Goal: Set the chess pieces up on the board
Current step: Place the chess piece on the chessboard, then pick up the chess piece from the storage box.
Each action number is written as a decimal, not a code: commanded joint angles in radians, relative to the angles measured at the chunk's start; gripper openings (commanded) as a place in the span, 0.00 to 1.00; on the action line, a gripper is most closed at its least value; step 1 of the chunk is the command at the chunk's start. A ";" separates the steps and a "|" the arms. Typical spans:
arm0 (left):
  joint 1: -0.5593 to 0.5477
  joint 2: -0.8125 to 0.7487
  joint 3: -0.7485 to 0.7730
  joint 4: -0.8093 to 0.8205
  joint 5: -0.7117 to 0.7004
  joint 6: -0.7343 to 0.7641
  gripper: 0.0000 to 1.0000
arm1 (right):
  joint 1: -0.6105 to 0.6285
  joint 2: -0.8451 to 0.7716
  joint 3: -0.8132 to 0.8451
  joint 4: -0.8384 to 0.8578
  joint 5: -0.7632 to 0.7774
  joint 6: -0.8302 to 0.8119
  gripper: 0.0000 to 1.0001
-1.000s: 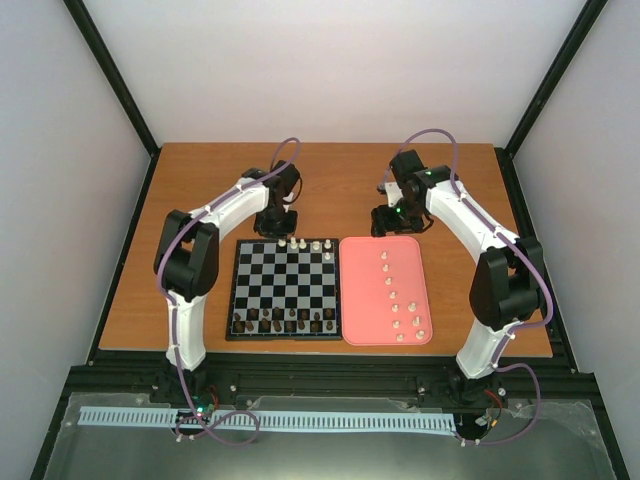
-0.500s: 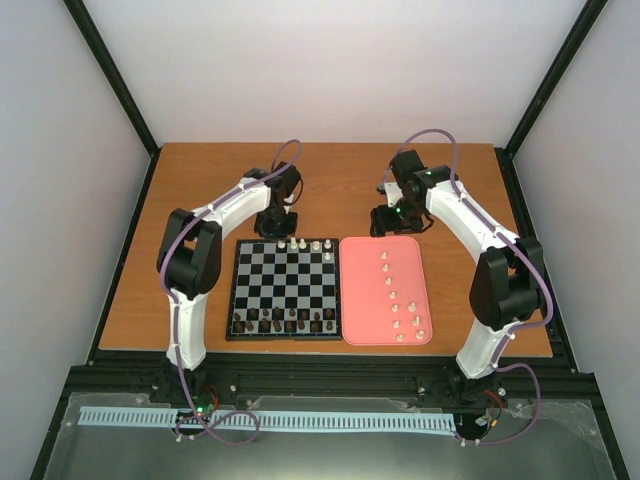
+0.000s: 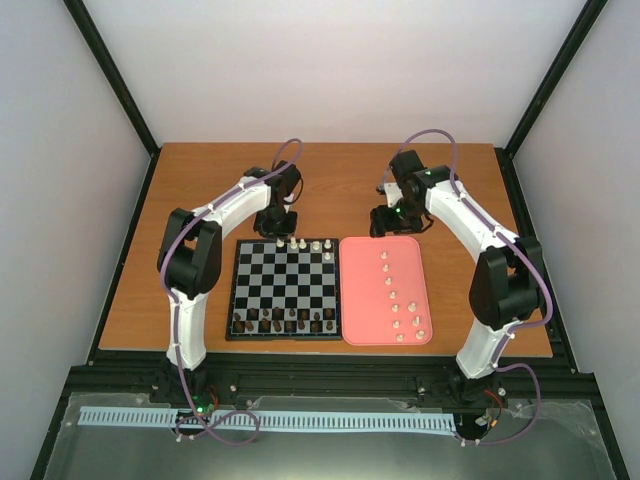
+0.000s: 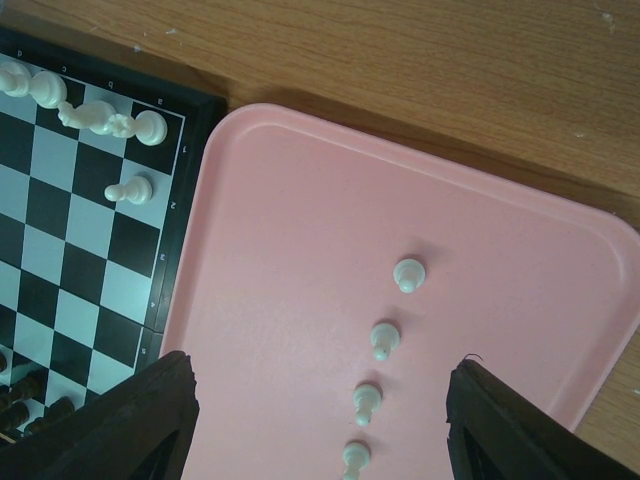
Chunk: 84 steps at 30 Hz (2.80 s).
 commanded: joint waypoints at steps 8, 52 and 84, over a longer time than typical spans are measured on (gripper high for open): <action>0.005 0.009 0.027 -0.019 0.019 0.019 0.19 | -0.011 0.022 0.007 0.008 -0.012 -0.012 0.68; 0.016 -0.031 0.064 -0.076 -0.016 0.053 0.42 | -0.012 0.026 0.020 0.000 -0.023 -0.017 0.69; 0.101 -0.260 0.172 -0.142 0.056 0.058 0.65 | -0.009 -0.291 -0.557 -0.011 0.098 0.139 0.63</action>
